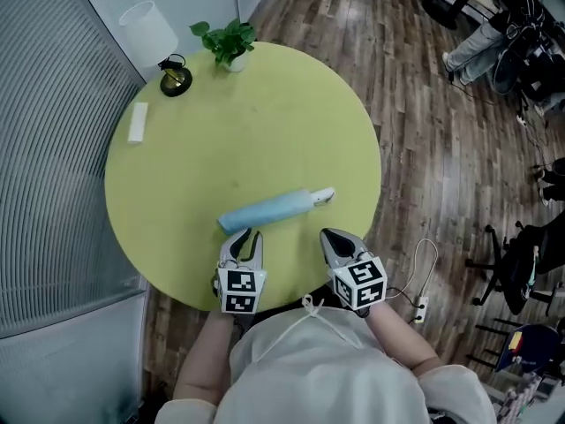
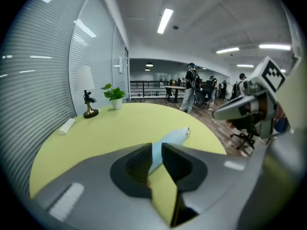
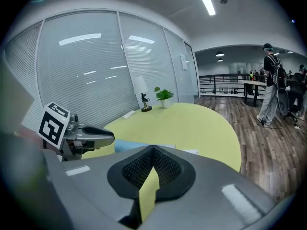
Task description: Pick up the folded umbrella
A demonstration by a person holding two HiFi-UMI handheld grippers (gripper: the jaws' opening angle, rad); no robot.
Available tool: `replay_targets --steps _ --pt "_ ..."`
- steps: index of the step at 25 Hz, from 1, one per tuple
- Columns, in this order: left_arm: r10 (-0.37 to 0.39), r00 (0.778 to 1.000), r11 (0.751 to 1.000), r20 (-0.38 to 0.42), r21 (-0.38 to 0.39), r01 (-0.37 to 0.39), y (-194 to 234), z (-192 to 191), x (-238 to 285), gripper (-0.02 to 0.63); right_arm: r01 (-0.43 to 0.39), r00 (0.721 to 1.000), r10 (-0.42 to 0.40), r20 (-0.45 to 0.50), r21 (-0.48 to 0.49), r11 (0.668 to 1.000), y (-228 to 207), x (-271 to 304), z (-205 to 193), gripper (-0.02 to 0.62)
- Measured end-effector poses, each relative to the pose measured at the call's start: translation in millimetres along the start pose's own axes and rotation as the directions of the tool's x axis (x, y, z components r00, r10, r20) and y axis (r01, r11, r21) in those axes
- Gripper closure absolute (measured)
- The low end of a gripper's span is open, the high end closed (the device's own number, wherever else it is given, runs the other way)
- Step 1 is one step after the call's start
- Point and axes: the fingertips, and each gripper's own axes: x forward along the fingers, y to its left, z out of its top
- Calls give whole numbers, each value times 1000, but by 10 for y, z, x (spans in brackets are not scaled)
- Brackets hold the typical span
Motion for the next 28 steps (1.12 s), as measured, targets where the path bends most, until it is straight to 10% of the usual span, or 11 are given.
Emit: replay_targets --steps 9,14,22,28 --pt "-222 942 955 -253 138 262 -70 -84 721 234 -48 997 47 -54 -9 999 -248 381 92 597" --pt "-257 865 869 -431 288 402 -140 -289 1052 170 -80 995 81 -66 14 997 -321 525 104 597" --pt "-275 729 737 -627 349 579 -236 -591 1383 169 -100 992 102 -73 31 995 -417 568 153 597" --pt "-246 643 688 -725 337 643 -234 -755 1528 284 -98 990 104 -92 63 993 -534 552 85 597"
